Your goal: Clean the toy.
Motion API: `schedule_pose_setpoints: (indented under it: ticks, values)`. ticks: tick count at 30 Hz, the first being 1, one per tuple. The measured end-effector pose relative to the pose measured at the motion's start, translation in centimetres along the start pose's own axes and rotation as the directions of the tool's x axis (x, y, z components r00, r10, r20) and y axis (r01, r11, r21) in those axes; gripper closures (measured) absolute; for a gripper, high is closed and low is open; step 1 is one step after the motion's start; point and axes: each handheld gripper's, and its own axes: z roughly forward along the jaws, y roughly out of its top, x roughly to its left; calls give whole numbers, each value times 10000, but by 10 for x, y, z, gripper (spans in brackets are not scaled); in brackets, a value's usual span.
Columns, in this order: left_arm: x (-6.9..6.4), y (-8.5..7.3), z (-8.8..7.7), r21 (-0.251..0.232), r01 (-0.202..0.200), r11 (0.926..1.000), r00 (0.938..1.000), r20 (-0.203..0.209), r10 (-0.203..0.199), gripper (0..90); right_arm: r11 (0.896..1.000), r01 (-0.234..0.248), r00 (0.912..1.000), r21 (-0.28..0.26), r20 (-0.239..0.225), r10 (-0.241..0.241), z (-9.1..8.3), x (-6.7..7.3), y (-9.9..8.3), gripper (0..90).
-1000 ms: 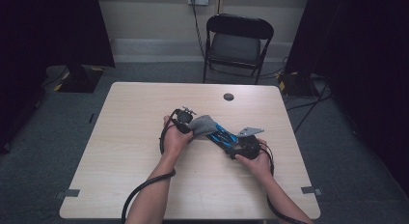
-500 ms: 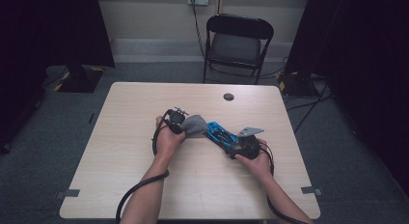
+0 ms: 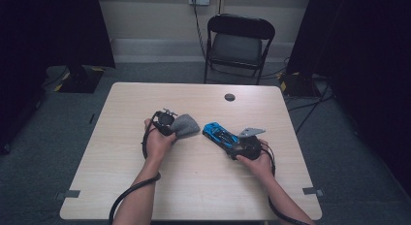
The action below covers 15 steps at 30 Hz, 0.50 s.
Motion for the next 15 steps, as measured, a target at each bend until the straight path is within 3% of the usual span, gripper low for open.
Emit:
schedule_pose_setpoints:
  ticks: [6, 15]
  values:
    - [8, -7, -14, -489, 468, 9977, 9987, 245, -456, 711, 10000, 6, 10000, 6, -10, -6, 0, 0, 0, 262]
    - [4, -11, -35, -998, 536, 9936, 9958, 787, -458, 709, 10000, 9, 10000, 6, -11, -9, 0, 0, 0, 262]
